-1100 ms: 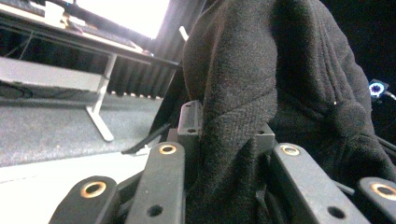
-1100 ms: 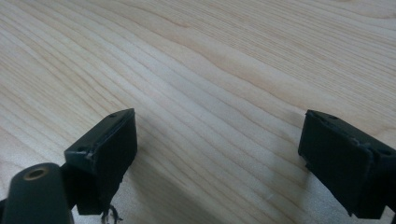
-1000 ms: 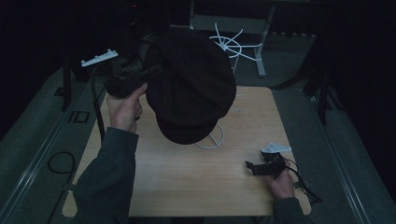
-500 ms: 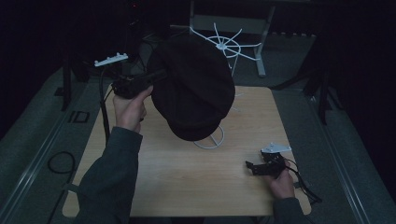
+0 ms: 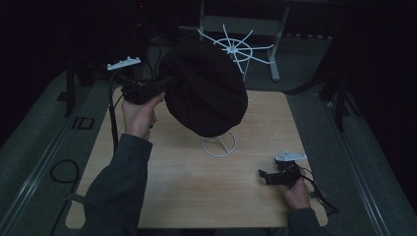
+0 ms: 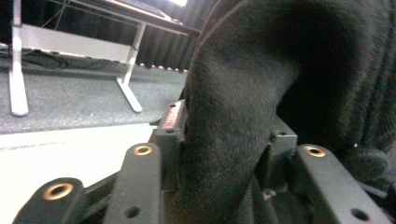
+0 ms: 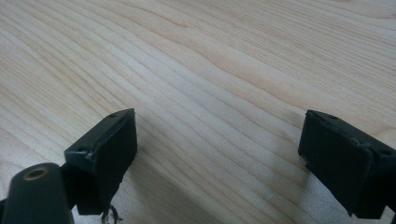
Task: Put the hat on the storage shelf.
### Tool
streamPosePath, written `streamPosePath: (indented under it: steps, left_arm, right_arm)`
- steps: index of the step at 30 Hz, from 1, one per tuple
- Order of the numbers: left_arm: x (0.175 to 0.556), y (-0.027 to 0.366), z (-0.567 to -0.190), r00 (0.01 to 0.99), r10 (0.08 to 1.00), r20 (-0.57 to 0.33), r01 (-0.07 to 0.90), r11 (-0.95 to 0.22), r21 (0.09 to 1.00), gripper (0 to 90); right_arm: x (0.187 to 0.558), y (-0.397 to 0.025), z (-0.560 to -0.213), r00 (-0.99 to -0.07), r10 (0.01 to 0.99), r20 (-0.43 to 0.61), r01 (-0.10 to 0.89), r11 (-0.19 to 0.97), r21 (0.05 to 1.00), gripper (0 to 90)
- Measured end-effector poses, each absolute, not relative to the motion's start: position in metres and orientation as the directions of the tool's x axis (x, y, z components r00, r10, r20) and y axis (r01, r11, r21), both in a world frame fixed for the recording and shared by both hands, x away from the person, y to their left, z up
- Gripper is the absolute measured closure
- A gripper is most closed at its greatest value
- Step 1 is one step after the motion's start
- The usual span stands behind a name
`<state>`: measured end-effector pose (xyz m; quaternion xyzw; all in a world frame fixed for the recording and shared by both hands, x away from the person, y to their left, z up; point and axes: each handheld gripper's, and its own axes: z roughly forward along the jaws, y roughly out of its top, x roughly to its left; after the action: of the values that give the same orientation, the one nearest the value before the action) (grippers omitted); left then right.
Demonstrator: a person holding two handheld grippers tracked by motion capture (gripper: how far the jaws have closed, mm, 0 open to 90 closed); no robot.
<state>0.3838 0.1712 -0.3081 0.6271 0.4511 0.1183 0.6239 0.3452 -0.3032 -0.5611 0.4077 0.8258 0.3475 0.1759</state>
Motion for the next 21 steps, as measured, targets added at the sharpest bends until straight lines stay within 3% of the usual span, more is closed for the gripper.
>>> streamPosePath:
  steps: [5, 21]
  left_arm:
    - [0.3846, 0.1720, -0.3082, 0.545, 0.726, -0.420, 0.421, 0.196, 0.886, 49.8]
    - [0.3801, 0.1720, -0.3070, 0.556, 0.742, -0.375, 0.394, 0.162, 0.905, 38.5]
  right_arm:
    - [0.3452, -0.3032, -0.5611, -0.606, 0.795, -0.007, 0.551, 0.426, 0.718, 11.5]
    - [0.3452, -0.3032, -0.5611, -0.606, 0.795, -0.008, 0.550, 0.427, 0.718, 11.5]
